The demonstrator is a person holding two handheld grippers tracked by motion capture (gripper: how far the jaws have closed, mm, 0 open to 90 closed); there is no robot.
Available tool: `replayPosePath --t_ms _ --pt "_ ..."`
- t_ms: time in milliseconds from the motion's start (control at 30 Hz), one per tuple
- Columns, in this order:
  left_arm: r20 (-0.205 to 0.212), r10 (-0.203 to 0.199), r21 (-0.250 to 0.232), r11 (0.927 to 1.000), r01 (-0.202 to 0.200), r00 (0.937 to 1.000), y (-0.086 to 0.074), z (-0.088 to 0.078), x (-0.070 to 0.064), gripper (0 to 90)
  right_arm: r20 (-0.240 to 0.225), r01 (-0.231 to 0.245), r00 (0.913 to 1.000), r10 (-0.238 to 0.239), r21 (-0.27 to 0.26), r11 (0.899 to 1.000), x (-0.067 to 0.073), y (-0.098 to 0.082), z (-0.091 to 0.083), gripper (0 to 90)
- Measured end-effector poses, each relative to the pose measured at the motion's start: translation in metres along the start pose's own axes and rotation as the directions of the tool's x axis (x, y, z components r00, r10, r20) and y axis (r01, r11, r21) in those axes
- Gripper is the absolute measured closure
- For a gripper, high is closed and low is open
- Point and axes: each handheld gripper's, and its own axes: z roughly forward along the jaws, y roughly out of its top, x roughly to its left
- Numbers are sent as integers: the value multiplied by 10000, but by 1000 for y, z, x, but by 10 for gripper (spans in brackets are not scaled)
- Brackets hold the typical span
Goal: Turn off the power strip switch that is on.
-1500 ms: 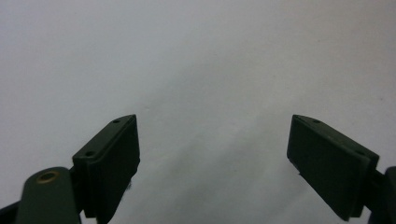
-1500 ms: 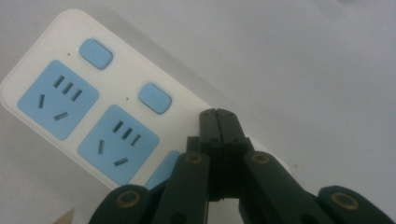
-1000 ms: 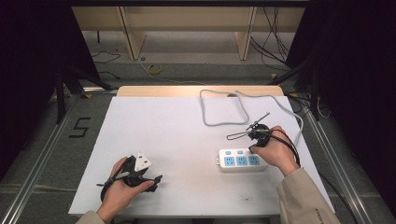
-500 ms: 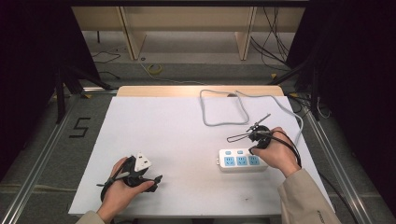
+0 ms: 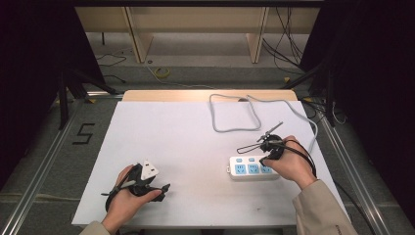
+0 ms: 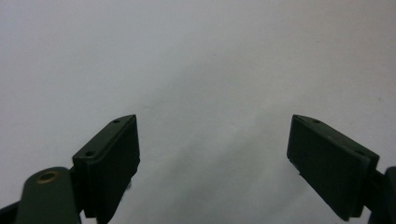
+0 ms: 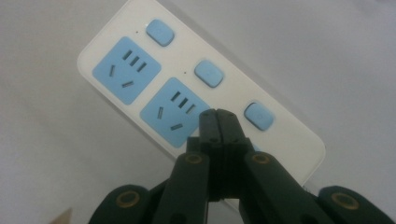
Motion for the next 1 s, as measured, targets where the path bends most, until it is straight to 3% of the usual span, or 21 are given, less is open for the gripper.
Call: replayPosePath --t_ms 500,1000 --pt "-5 -4 -1 10000 4 10000 0 0 0 168 -417 524 9977 -531 -185 9985 12 -7 -3 900" --pt "19 -13 -14 10000 13 10000 0 0 -1 168 -822 702 9939 -738 -458 9965 22 -16 -6 900"
